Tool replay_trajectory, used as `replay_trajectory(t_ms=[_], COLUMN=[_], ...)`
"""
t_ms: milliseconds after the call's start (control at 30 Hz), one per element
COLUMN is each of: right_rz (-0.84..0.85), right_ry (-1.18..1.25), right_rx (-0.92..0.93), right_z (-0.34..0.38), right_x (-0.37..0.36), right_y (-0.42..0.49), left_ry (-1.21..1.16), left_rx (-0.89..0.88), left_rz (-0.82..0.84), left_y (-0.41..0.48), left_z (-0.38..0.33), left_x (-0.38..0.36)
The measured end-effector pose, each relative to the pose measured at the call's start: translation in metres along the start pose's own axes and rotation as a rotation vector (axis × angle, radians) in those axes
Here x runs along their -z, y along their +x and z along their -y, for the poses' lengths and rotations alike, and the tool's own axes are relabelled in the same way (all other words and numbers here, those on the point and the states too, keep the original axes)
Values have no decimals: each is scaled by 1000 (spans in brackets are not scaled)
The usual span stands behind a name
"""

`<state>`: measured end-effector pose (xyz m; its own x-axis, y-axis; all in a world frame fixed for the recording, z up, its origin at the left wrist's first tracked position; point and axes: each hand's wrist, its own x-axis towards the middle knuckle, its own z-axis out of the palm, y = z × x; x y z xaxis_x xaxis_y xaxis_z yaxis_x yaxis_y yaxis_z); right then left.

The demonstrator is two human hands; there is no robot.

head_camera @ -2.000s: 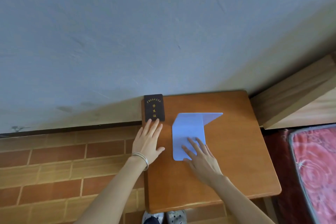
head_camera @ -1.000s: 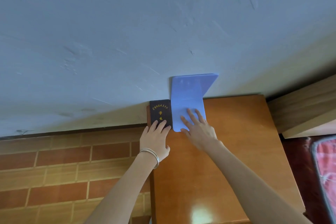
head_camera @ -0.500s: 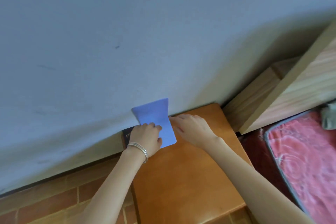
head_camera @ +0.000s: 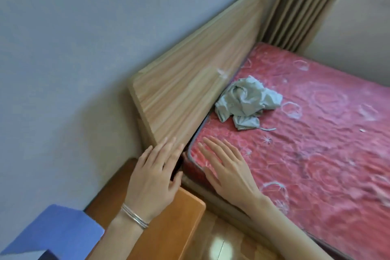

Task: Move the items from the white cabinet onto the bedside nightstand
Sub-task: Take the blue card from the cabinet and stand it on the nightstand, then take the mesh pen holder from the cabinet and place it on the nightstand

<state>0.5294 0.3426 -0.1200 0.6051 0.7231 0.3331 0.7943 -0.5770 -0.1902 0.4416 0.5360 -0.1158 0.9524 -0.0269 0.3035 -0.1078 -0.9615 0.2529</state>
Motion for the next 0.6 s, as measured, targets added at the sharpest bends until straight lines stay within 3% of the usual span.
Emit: replay_trajectory(t_ms=[267,600], right_rz=[82,27], right_ry=[-222,-415], right_rx=[-434,-920], right_z=[-20,83], right_x=[122,263], right_y=[-150,-356], left_ry=[-64,-191], left_rx=[-387,-958], left_rz=[169,240], left_y=[35,-15], left_z=[-146,-341], left_x=[6,55])
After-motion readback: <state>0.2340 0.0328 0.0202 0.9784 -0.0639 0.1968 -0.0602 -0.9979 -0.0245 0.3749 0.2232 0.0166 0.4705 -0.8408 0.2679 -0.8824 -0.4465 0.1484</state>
